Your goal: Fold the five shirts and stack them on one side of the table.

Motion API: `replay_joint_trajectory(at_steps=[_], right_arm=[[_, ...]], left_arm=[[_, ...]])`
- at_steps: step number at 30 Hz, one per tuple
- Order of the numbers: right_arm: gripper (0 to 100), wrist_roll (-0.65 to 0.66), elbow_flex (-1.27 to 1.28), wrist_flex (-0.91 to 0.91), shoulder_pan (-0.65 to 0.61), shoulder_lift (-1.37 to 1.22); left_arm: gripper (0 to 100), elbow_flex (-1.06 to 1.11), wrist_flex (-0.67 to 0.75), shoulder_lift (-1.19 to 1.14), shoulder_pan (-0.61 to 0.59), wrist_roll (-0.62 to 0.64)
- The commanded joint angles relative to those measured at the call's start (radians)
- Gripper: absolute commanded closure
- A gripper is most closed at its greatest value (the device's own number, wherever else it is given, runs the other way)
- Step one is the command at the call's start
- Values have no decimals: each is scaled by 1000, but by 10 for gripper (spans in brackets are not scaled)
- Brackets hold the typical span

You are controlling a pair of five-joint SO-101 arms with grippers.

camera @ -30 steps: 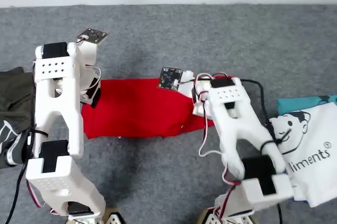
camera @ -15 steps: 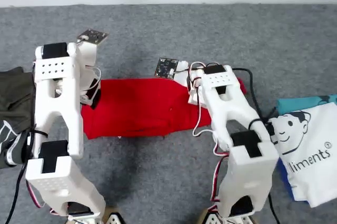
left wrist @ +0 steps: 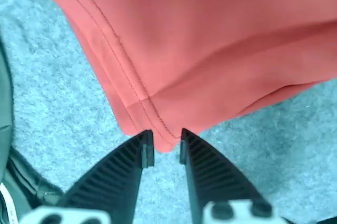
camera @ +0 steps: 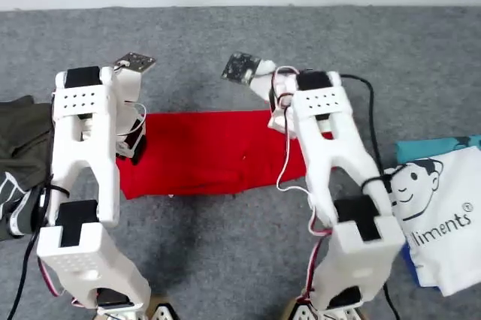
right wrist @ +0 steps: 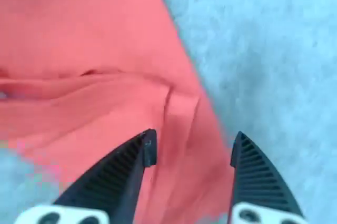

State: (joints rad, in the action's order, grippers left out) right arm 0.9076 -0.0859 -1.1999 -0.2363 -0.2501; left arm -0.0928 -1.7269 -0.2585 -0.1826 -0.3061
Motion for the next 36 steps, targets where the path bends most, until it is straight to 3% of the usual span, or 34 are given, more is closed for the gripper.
replay_joint_trajectory(at_steps=[1, 6, 13, 19, 22, 27, 31, 36], right_arm=[[760, -83, -23, -151, -21, 85], [760, -124, 106, -111, -111, 84], [760, -206, 287, 185, -239, 81], [760, -201, 390, 352, -248, -61], [760, -206, 319, 275, -231, -59], [760, -206, 83, -19, -226, 99], [760, -206, -25, -182, -208, 234], [760, -206, -26, -248, -105, 338]], left_arm=[[906, -4, 0, 61, 9, 6], [906, -4, -2, 61, 5, 8], [906, -7, 12, 55, 0, 28], [903, -7, 92, 55, -75, 112], [902, -7, 137, 54, -115, 198], [902, -5, 152, 52, -129, 322], [902, -2, 144, 12, -127, 341], [870, -31, 144, -158, -127, 341]])
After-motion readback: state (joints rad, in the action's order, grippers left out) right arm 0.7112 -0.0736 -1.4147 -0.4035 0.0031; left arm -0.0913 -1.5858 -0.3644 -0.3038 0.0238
